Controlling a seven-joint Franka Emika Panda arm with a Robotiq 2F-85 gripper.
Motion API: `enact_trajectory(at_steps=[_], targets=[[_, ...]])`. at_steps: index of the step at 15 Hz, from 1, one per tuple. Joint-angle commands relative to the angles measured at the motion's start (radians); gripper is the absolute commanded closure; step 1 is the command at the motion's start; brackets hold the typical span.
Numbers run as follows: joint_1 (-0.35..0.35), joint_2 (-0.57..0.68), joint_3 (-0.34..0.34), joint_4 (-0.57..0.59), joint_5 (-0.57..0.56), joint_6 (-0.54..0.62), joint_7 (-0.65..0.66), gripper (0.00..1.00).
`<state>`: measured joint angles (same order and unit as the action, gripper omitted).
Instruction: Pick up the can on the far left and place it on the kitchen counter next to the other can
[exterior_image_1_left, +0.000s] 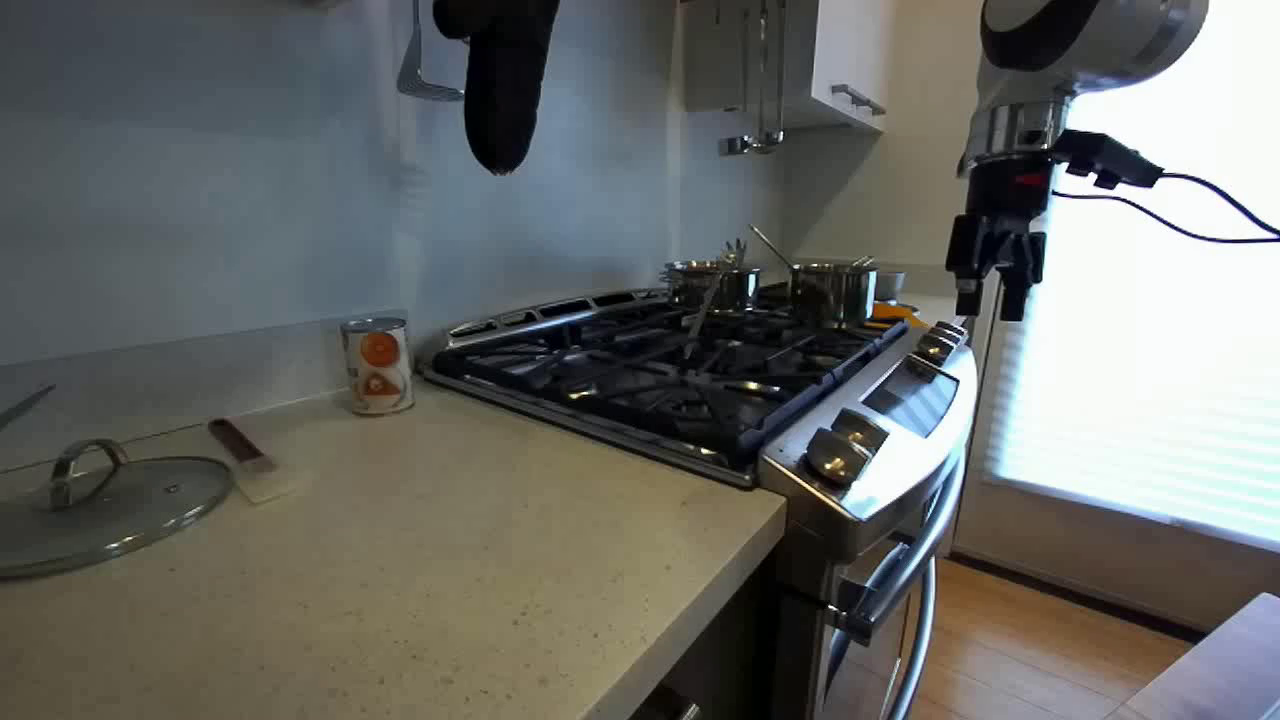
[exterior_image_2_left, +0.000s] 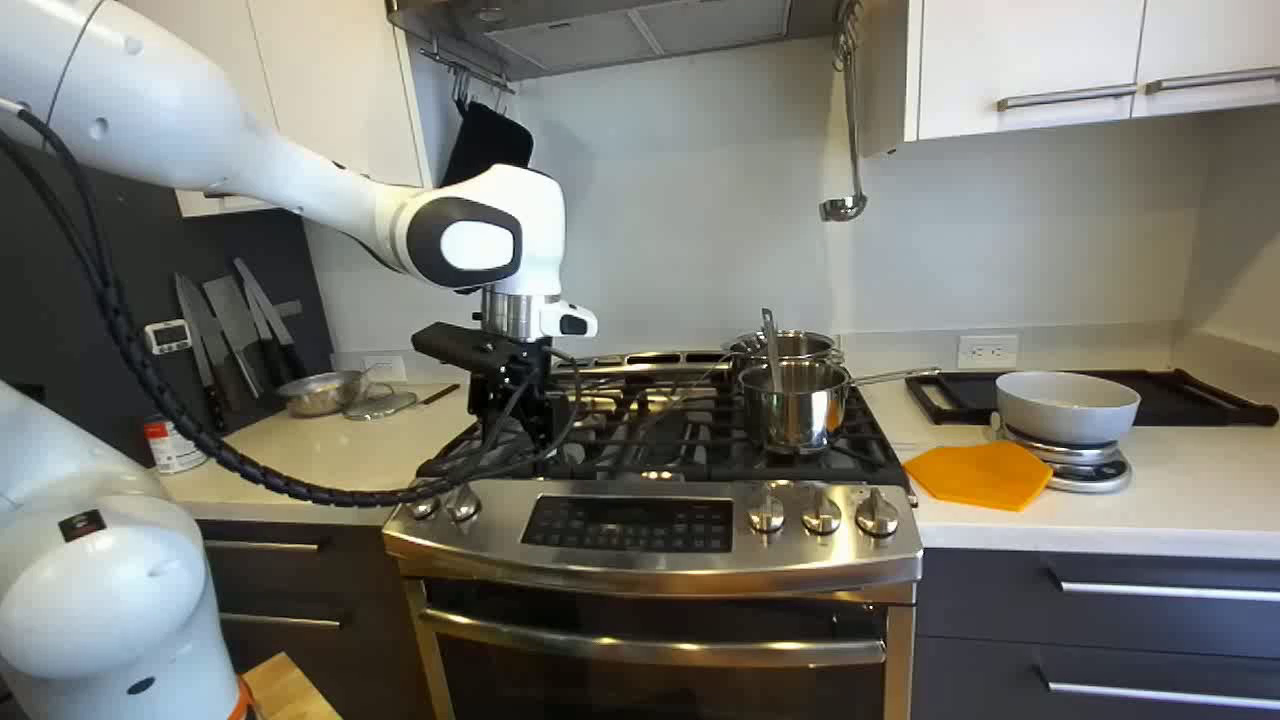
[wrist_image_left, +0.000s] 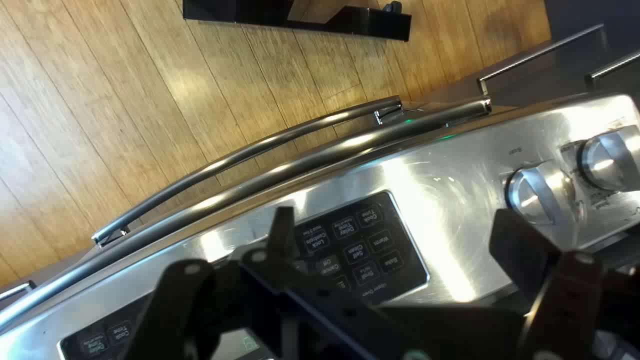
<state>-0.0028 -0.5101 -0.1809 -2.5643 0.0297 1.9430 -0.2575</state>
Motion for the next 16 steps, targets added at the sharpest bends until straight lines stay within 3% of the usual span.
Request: enact_trajectory(at_steps=[1,14,16], targets=[[-0.016,0.002,0.015,0.001,0.008,-0.002,-0.006,0.0],[-0.016,0.002,0.015,0.001,0.008,-0.002,-0.006,0.0],[0.019,-0.041,0.085,0.011,-0.001,-0.019,0.037,0.0]])
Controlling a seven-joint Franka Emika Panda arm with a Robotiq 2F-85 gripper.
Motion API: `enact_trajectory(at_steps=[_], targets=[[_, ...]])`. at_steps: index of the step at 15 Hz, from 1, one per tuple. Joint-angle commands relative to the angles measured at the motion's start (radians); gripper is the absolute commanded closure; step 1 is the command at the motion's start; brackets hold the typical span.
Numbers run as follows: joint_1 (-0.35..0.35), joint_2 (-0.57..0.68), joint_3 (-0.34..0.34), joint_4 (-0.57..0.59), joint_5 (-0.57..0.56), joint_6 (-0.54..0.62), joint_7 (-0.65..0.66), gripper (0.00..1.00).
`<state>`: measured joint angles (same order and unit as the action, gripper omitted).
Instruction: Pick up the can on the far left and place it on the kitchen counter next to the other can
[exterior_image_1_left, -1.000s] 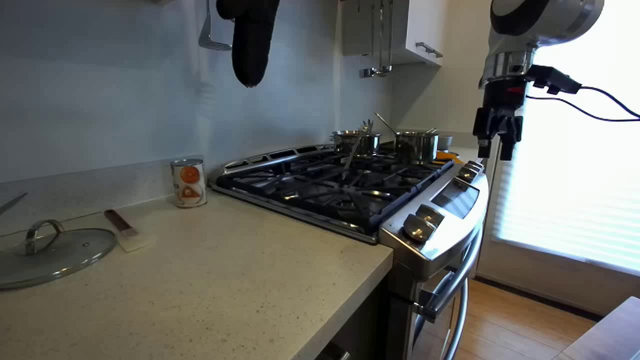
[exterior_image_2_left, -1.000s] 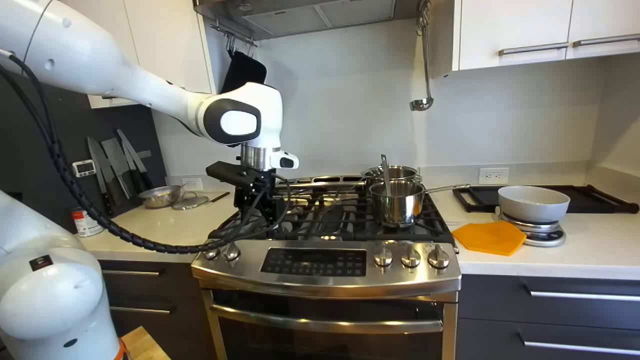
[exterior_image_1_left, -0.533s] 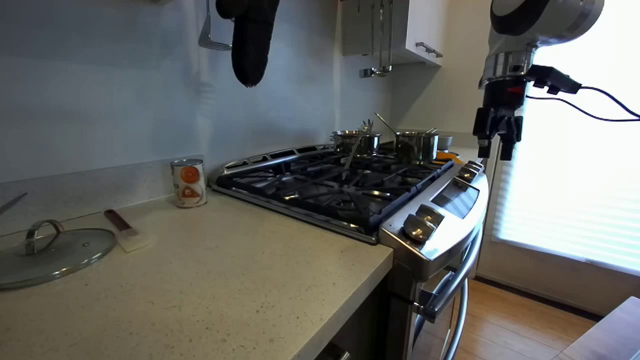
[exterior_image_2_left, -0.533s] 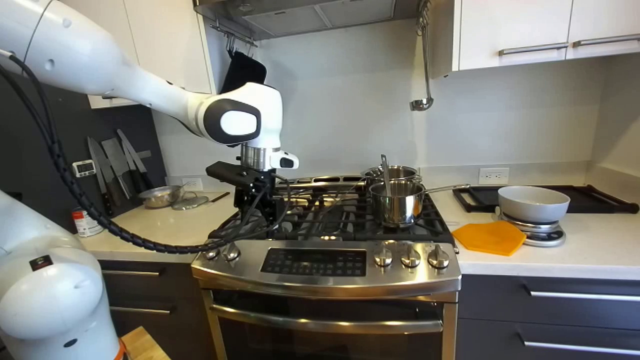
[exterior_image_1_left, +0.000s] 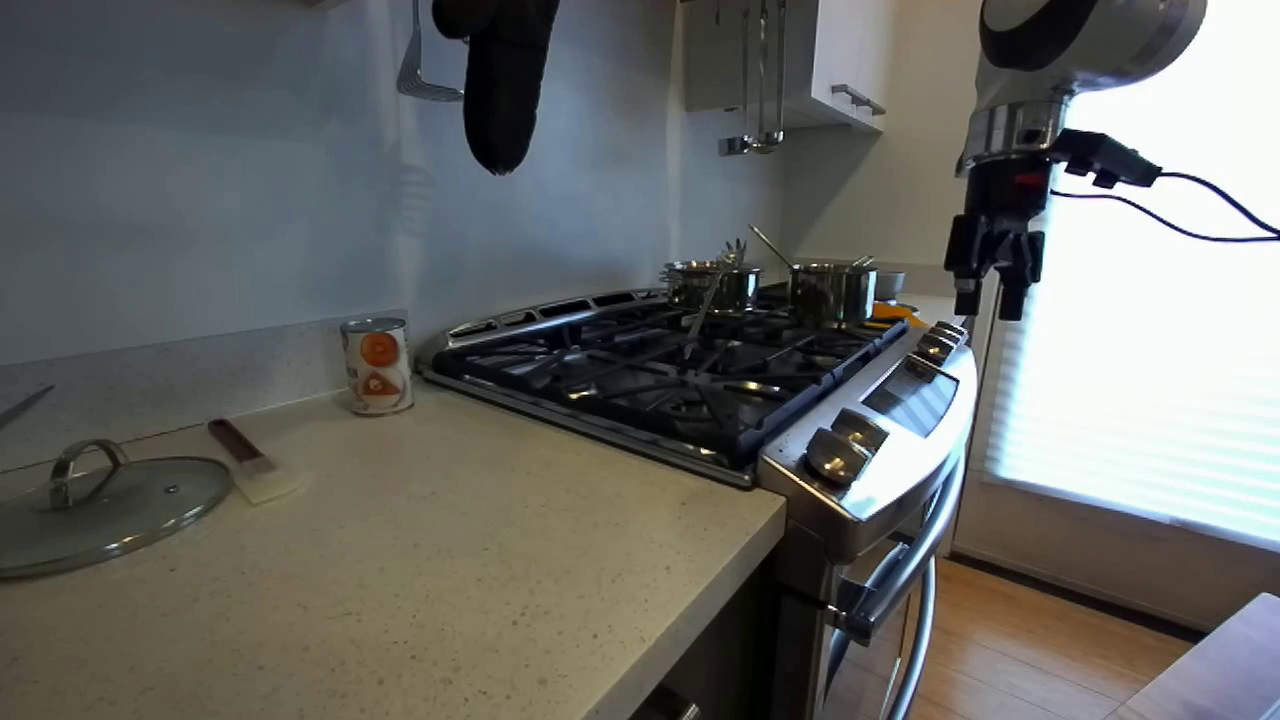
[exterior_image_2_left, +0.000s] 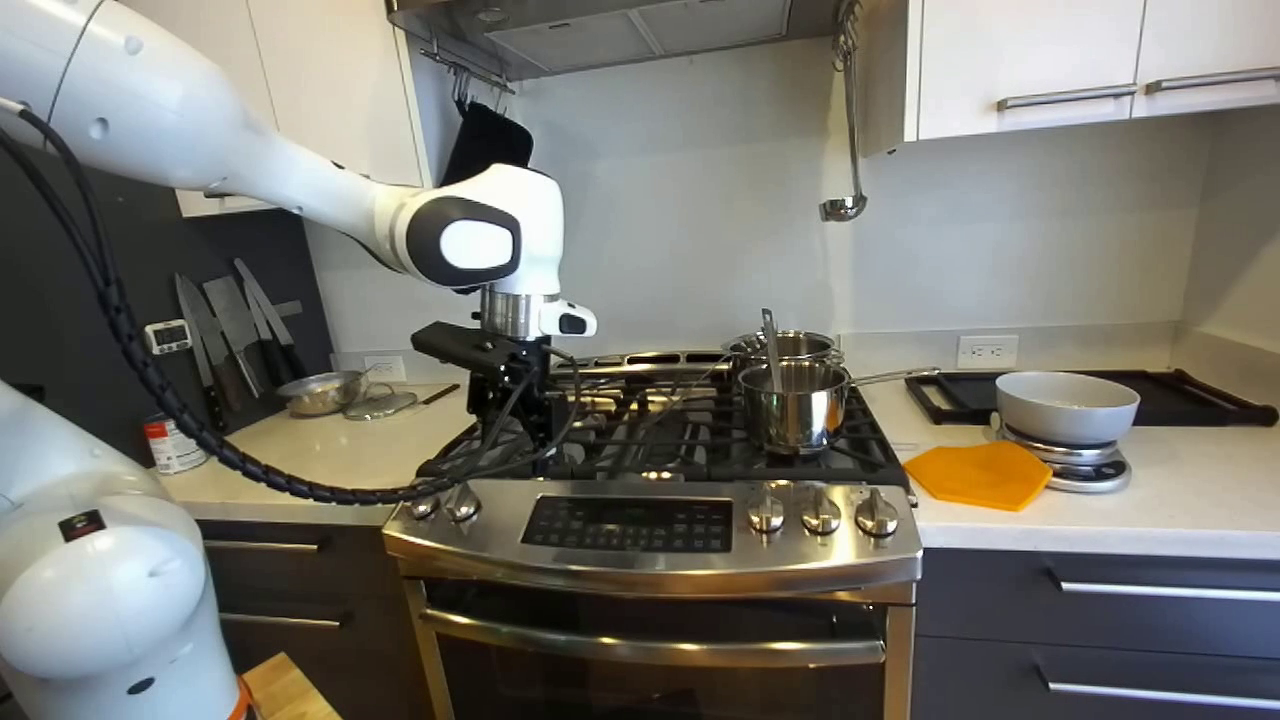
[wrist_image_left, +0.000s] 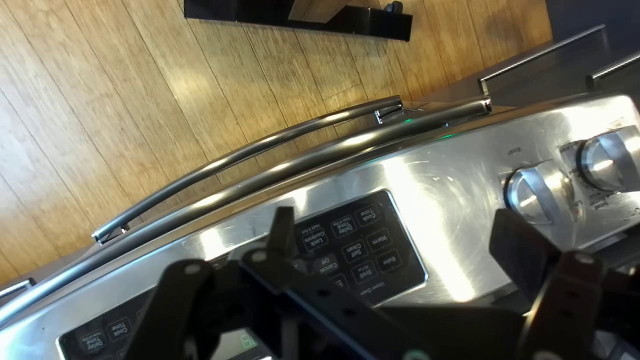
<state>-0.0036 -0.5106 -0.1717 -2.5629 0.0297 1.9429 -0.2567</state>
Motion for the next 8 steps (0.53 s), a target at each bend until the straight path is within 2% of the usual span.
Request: enact_trajectory(at_steps=[1,5,8], targets=[[0.033,-0.055,0.118,0.017,-0.013,-0.035,0.061,0.0],[0.145,-0.106,0.3,0.056,-0.002,-0.041,0.149,0.0],[0.247,-0.089,0.43,0.134,-0.002,-0.063,0.21,0.0]])
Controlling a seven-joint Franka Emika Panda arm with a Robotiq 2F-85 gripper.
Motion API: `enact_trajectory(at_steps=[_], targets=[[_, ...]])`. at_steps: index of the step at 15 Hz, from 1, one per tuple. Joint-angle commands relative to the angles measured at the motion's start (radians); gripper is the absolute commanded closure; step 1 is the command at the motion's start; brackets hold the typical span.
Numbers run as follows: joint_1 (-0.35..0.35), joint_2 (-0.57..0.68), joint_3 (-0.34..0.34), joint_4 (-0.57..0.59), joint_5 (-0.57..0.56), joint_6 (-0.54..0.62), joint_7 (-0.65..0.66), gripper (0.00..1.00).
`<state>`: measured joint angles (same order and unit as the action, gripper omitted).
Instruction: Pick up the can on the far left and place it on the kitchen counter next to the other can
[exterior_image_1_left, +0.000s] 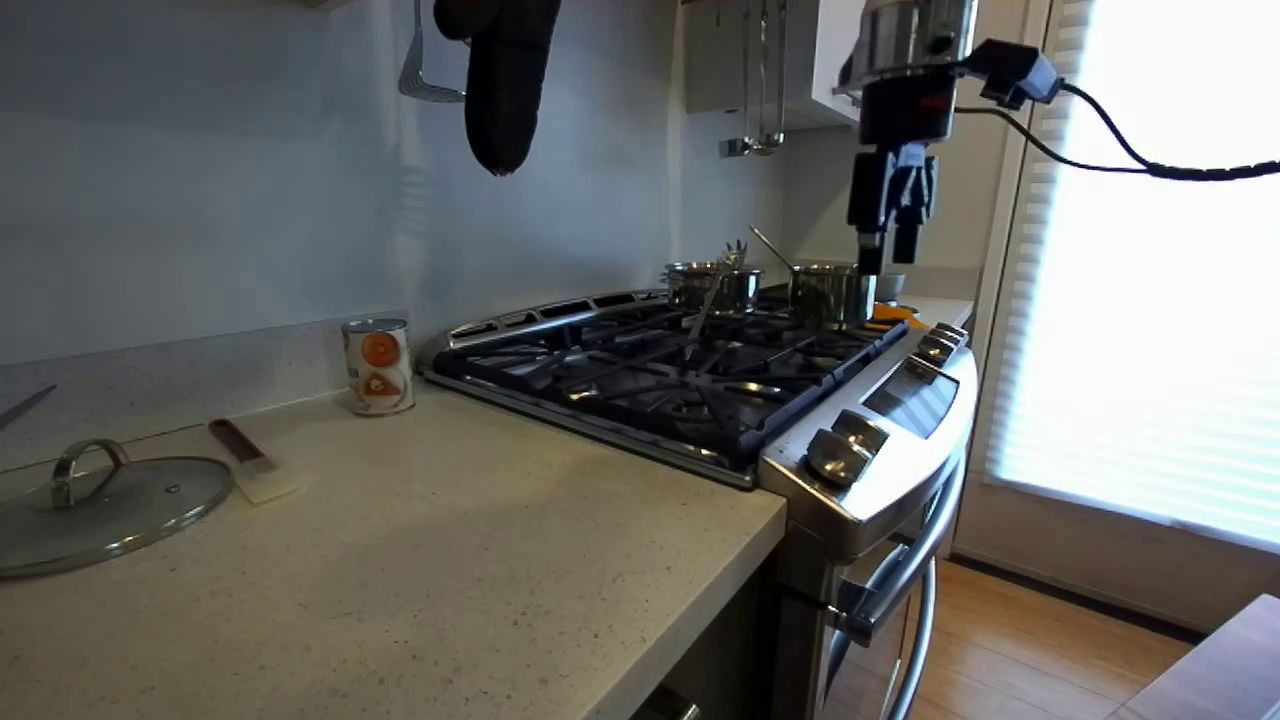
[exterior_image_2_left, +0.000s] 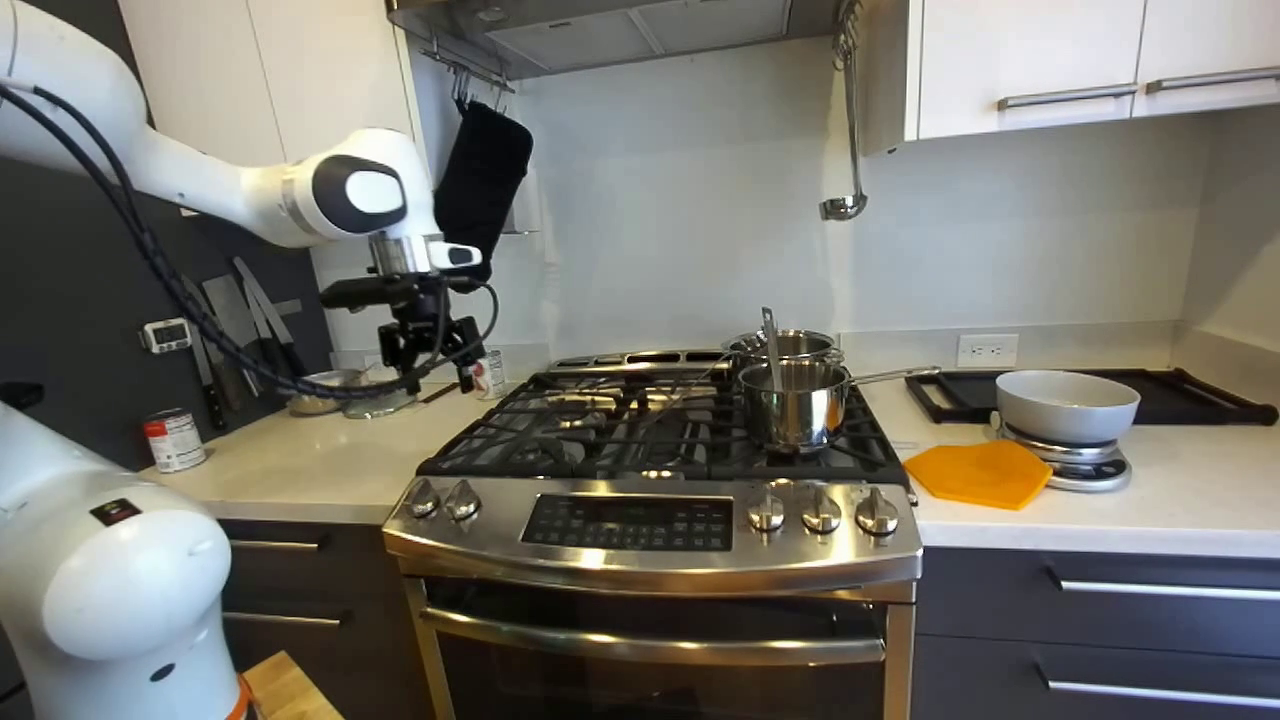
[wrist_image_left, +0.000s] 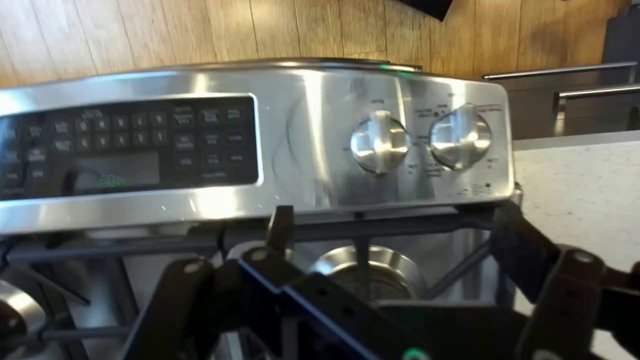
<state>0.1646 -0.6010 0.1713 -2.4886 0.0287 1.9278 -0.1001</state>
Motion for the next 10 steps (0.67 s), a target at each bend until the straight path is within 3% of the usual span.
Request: enact_trajectory(at_steps=[1,5,10], targets=[[0.111,0.032,0.131,0.103,-0.014,-0.063,0.058,0.0],[0.192,0.173,0.302,0.314,-0.086,-0.164,0.089,0.0],[0.231,0.434,0.478,0.629,-0.266,-0.263,0.06,0.0]])
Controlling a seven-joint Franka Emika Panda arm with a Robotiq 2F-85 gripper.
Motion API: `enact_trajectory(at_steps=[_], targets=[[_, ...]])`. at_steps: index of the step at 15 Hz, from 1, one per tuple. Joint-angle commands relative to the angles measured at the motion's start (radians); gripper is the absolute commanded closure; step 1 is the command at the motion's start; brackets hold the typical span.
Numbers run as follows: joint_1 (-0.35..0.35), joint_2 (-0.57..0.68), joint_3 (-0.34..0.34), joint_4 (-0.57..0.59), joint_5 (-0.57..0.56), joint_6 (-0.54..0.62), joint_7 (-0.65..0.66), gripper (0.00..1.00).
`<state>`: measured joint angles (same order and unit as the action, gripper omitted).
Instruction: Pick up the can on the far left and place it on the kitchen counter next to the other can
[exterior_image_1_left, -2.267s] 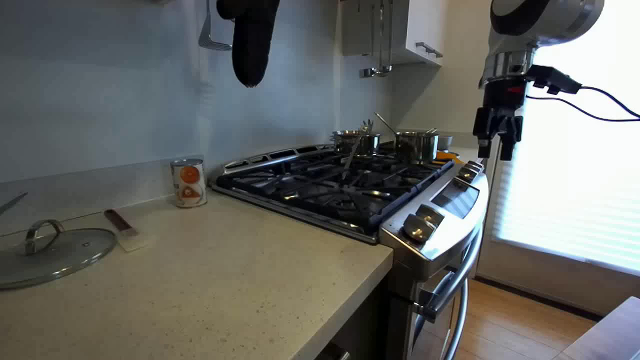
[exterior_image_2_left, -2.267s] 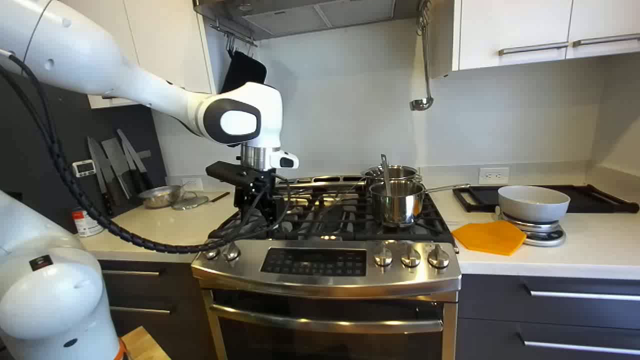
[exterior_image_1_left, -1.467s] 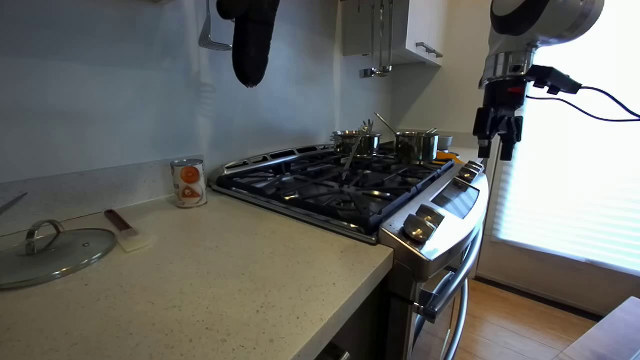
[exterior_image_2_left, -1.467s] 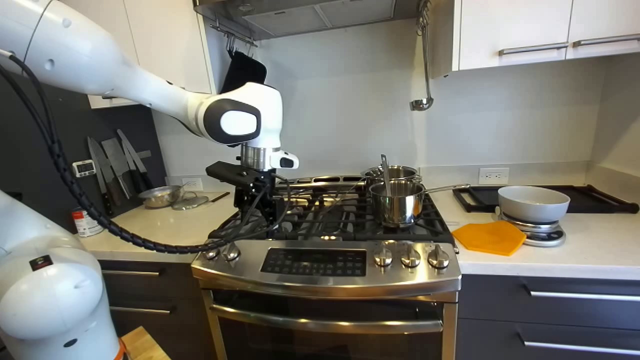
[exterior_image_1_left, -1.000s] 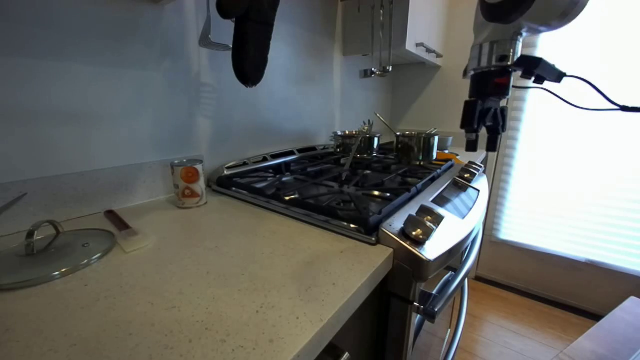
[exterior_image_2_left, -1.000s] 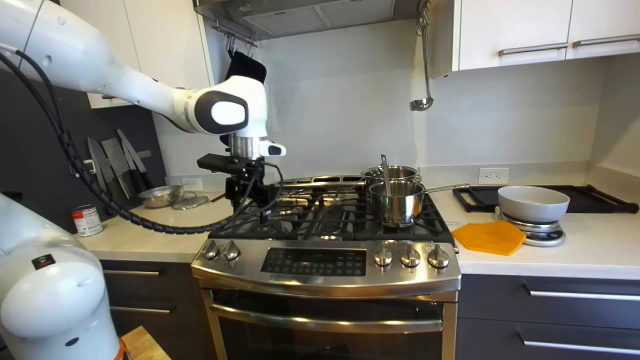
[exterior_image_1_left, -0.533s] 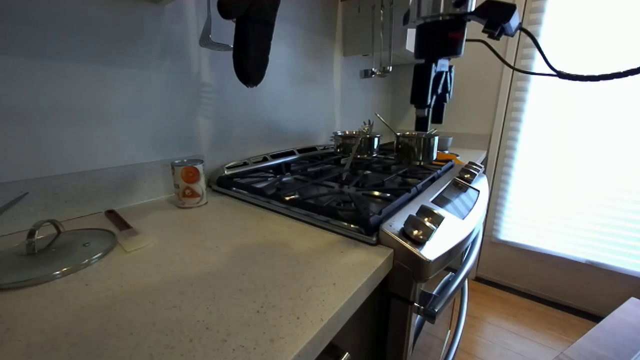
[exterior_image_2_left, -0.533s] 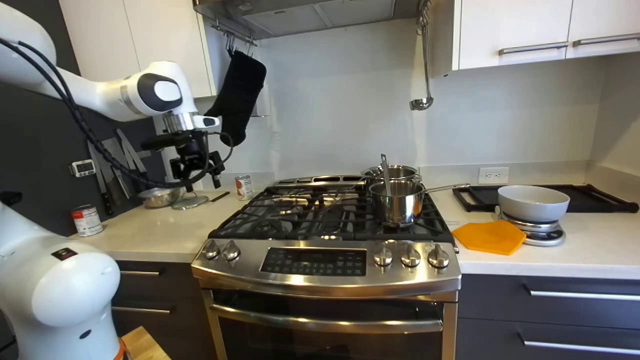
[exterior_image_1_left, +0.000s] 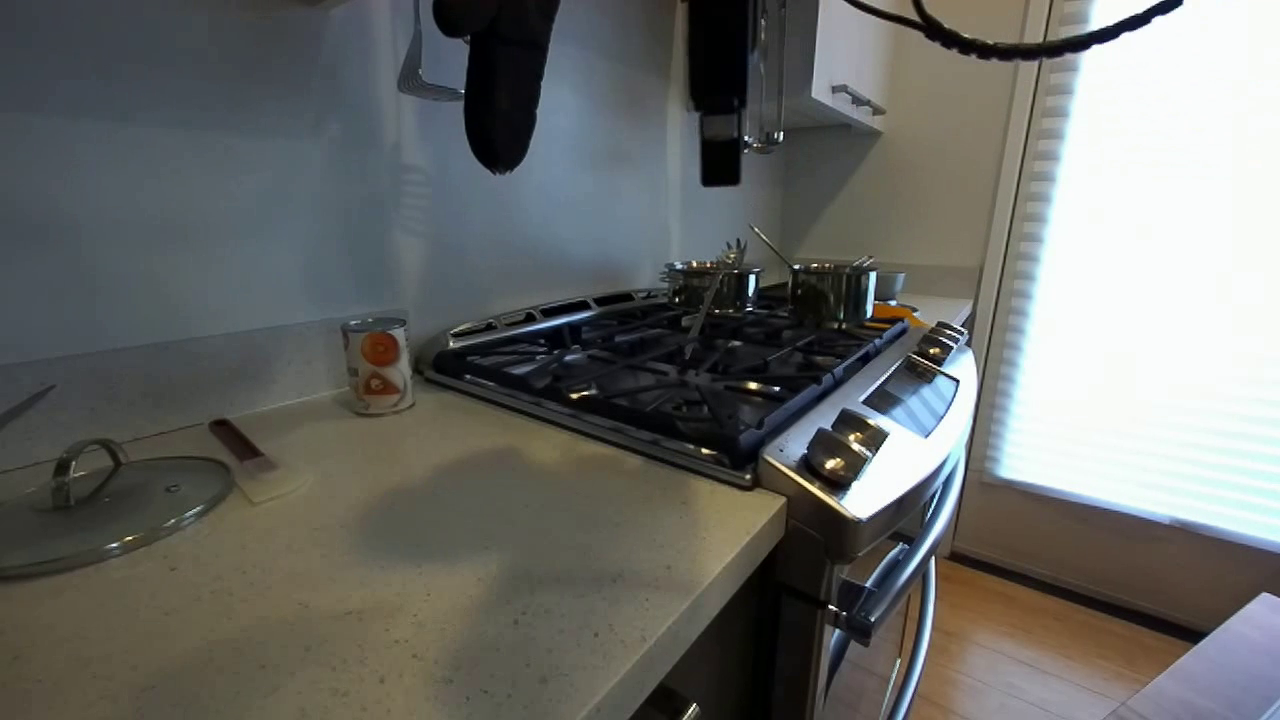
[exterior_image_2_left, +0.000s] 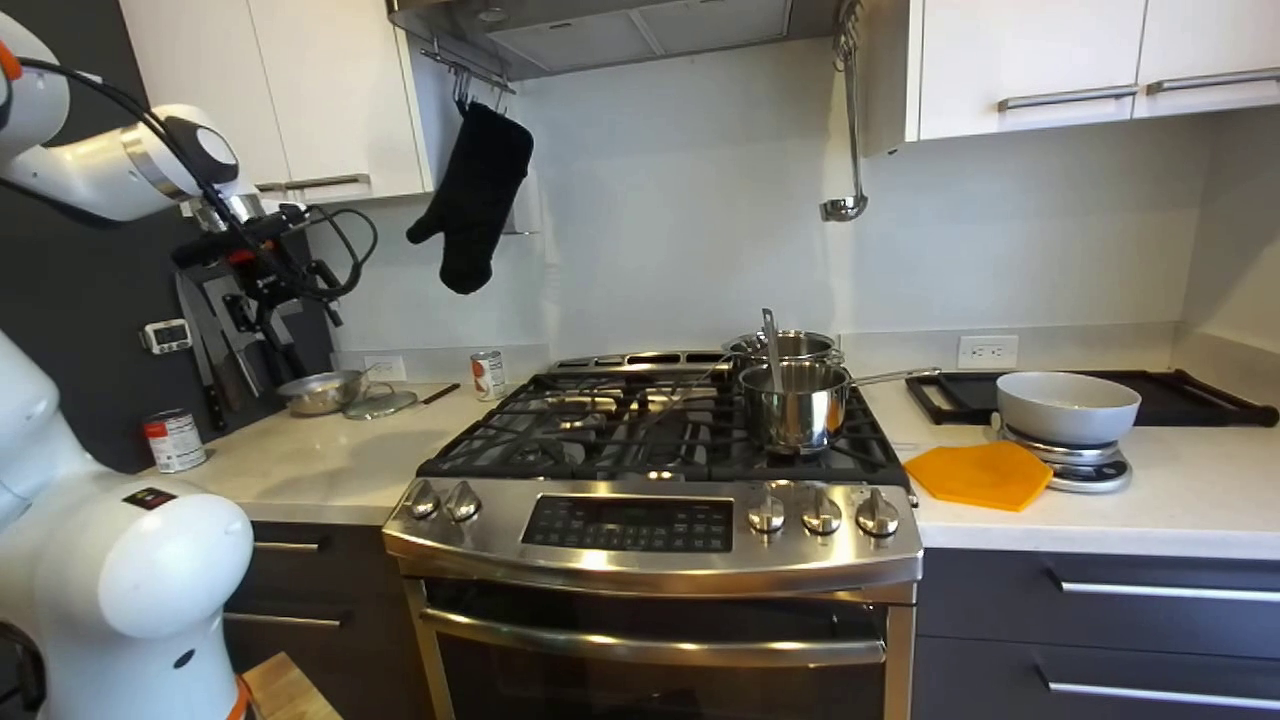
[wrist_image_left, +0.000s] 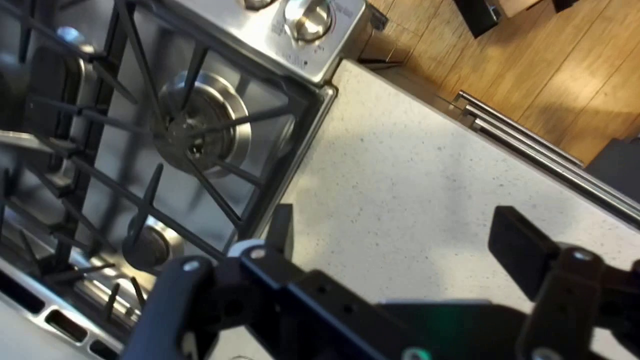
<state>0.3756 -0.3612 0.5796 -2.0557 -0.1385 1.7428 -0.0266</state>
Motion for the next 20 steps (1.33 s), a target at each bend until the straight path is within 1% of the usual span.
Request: enact_trajectory(at_steps=[1,2,3,4,6,8,12,13,14,16,20], targets=[[0.004,0.249,0.119,0.256,-0.127,-0.091,-0.028,0.0],[0.034,0.304,0.123,0.307,-0.155,-0.095,-0.047,0.0],[0.03,0.169,0.077,0.179,-0.101,-0.041,-0.02,0.0],[0.036,0.219,0.095,0.227,-0.121,-0.051,-0.026,0.0],[0.046,0.28,0.102,0.277,-0.136,-0.06,-0.031,0.0],[0.047,0.302,0.099,0.293,-0.14,-0.063,-0.036,0.0],[0.048,0.306,0.1,0.302,-0.14,-0.067,-0.037,0.0],[0.051,0.325,0.102,0.303,-0.158,-0.037,-0.067,0.0],[0.056,0.346,0.104,0.31,-0.162,-0.036,-0.075,0.0],[0.074,0.394,0.115,0.321,-0.163,0.002,-0.114,0.0],[0.143,0.518,0.139,0.346,-0.172,0.092,-0.184,0.0]])
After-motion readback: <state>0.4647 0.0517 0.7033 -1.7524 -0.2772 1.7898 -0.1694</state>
